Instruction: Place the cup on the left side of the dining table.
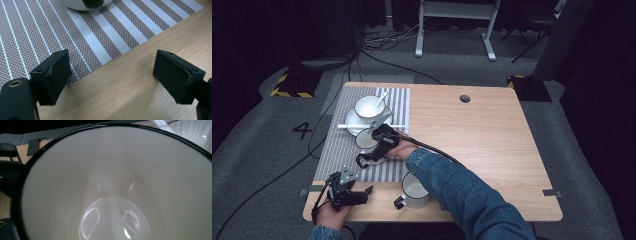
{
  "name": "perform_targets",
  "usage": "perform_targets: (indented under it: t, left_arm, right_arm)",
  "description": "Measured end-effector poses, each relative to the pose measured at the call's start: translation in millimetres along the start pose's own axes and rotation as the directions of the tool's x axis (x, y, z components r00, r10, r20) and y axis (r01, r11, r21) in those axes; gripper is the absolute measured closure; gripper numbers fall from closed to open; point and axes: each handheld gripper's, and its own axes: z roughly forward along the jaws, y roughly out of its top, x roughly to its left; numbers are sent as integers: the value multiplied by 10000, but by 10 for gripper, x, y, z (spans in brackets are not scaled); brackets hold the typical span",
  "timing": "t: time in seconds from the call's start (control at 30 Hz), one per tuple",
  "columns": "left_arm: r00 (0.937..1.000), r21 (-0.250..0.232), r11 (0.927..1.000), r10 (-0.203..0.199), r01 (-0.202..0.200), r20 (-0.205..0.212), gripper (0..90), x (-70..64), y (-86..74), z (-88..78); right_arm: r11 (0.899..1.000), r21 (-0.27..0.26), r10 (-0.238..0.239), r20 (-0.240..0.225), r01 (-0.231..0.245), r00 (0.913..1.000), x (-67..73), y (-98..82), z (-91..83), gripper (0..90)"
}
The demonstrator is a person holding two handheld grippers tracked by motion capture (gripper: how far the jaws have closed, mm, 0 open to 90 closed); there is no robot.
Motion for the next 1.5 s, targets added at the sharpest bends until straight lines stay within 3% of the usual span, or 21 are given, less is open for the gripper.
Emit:
perform_targets:
  t: [0.23,0.5,0.57,0.73,1.07,1.27,1.5]
  left_arm:
    - [10000,-10,10000,-3,3,-65,150,0,2,-4]
    - [10000,-16,10000,-20,20,-26,150,-2,0,0]
    - [10000,-5,10000,-29,29,-15,150,-1,2,-1]
    - [10000,-1,10000,56,-56,-39,149,2,2,-1]
    - [10000,33,10000,51,-51,17,149,2,1,-4]
    - [10000,31,10000,46,-46,-12,150,-2,-2,-6]
    - [10000,3,10000,79,-79,-32,150,0,-3,-6]
  right_arm:
    - [9996,225,-179,345,171,9992,69,-3,-5,26]
    - [9992,282,-303,425,291,9986,78,-60,-46,26]
    - [9973,591,-455,326,435,9984,76,-85,-80,24]
    - [9970,682,-398,608,356,9974,108,-83,-93,25]
    - [9954,893,-406,745,339,9964,127,-99,-178,22]
    - [9937,1023,-531,804,447,9953,139,-127,-346,44]
    - [9971,725,-332,1150,250,9928,137,-143,-698,46]
